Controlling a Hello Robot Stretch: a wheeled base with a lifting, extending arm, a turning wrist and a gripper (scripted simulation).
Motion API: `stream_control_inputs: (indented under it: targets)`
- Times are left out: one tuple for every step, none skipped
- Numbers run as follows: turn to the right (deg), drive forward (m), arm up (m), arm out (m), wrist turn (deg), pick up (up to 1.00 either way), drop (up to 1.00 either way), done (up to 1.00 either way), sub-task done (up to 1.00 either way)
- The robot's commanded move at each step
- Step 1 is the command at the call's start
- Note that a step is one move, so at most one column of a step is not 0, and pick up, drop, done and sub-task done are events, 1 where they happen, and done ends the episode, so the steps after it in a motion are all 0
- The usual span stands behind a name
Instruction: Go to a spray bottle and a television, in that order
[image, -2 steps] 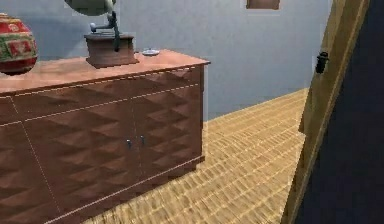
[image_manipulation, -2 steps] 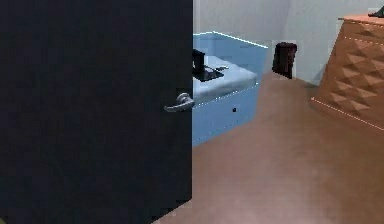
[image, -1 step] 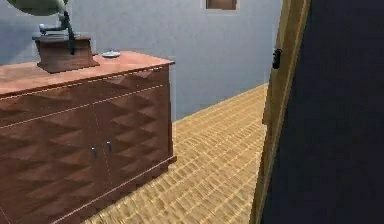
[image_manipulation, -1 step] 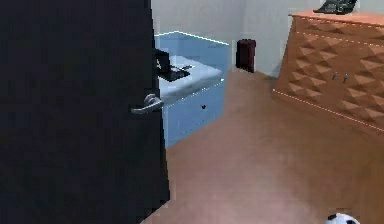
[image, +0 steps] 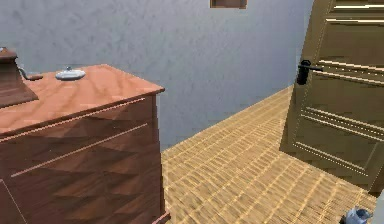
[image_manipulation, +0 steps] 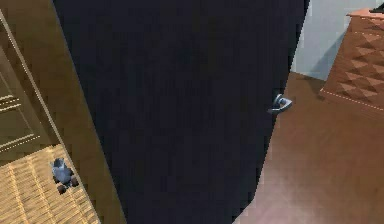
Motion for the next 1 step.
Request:
stream_control_inputs:
  targets:
    - [3.0, 0.00, 0.00, 0.00, 0.0, 0.00, 0.00, 0.00, 0.00]
